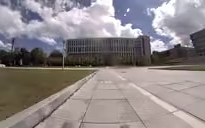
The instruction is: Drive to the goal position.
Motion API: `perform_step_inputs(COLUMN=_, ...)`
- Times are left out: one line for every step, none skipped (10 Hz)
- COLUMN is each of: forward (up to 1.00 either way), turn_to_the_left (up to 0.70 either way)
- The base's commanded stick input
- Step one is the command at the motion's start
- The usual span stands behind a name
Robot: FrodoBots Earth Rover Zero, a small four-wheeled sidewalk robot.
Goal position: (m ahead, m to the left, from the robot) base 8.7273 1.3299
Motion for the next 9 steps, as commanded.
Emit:
perform_step_inputs(forward=0.7, turn_to_the_left=-0.32)
perform_step_inputs(forward=0.7, turn_to_the_left=-0.3)
perform_step_inputs(forward=0.7, turn_to_the_left=0.0)
perform_step_inputs(forward=0.7, turn_to_the_left=0.0)
perform_step_inputs(forward=0.7, turn_to_the_left=0.0)
perform_step_inputs(forward=0.7, turn_to_the_left=0.0)
perform_step_inputs(forward=0.7, turn_to_the_left=0.0)
perform_step_inputs(forward=0.7, turn_to_the_left=0.0)
perform_step_inputs(forward=0.7, turn_to_the_left=0.0)
